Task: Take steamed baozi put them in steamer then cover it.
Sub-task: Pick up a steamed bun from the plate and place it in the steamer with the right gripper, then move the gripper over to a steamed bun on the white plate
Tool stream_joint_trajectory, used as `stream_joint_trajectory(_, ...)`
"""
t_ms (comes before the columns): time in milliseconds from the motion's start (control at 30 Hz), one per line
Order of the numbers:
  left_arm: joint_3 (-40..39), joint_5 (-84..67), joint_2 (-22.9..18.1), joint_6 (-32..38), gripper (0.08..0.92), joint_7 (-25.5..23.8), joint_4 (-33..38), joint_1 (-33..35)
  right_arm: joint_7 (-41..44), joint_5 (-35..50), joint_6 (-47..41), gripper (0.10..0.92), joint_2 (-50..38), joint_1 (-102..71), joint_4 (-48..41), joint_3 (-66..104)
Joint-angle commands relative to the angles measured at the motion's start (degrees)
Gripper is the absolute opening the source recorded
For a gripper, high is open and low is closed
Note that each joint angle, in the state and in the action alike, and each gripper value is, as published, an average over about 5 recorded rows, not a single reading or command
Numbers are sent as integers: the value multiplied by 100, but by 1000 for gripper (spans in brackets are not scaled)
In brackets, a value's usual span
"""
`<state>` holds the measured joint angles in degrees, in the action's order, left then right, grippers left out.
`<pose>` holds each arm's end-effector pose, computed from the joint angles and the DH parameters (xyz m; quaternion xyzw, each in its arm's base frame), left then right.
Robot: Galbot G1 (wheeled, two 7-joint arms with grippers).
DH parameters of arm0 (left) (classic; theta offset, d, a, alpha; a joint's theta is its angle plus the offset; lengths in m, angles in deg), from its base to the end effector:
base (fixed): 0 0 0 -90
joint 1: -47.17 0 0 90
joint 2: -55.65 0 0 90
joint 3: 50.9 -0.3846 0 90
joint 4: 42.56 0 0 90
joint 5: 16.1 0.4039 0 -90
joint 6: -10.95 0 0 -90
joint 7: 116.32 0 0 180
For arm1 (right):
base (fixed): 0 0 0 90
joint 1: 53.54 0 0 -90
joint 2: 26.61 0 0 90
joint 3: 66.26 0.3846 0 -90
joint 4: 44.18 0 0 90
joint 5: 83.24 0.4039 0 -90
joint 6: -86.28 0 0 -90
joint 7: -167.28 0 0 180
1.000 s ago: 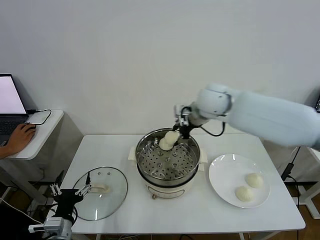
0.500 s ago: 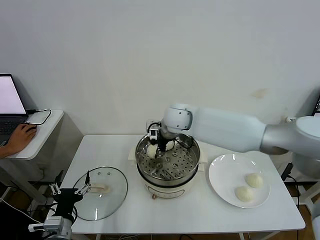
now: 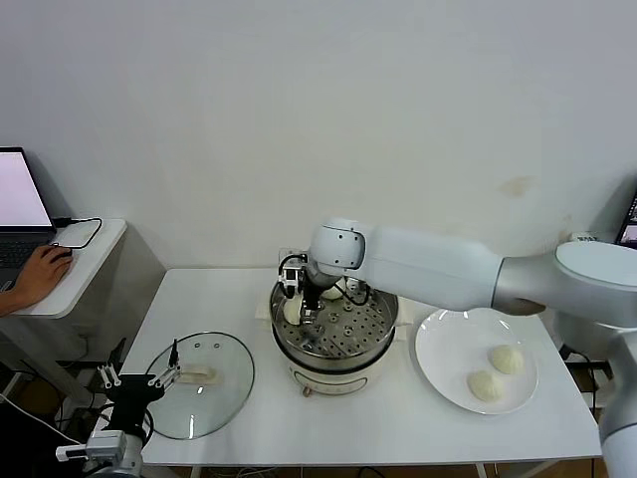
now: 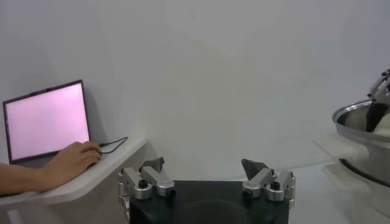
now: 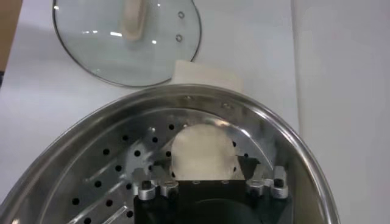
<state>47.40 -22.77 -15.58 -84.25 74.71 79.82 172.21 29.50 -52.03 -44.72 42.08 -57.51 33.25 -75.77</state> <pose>0.1940 0.1008 -0.3113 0.0705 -0.9887 -0.1236 0.0462 0.5756 0.1905 -0.1052 0.5171 -0.6049 0.5100 0.3265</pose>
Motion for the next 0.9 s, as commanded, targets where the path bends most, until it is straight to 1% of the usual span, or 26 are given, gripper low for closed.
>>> stream_joint_trajectory(33, 3, -7, 9, 2, 823, -1, -16, -7, 997, -9, 247, 819, -1421, 1264, 1150, -199)
stream_joint_trajectory(100, -3, -12, 23, 0, 823, -2, -21, -15, 1337, -187, 463, 822, -1865, 1566, 1457, -349)
stream_joint_trajectory(267, -39, -28, 41, 0, 823, -2, -23, -18, 2065, -1090, 1272, 823, -3250, 1787, 1977, -511)
stream_joint_trajectory(367, -70, -24, 24, -2, 823, -1, 6, -11, 2228, -1577, 1600, 823, -4054, 1569, 2226, -495)
stream_joint_trajectory(500, -105, -8, 39, -5, 823, -2, 44, 12, 2272, -2198, 1969, 822, -4755, 1096, 2383, -429)
stream_joint_trajectory(600, -114, 8, 45, -9, 823, -2, 45, 16, 2261, -2617, 2181, 823, -5200, 290, 2371, 33)
stream_joint_trajectory(733, -129, 40, 43, -6, 823, -1, 22, 38, 2214, -3066, 2331, 823, -5600, -1270, 2309, 1228)
stream_joint_trajectory(900, -128, 80, 38, -1, 823, 1, 3, 91, 2125, -3537, 2483, 823, -5718, -3388, 2181, 2875)
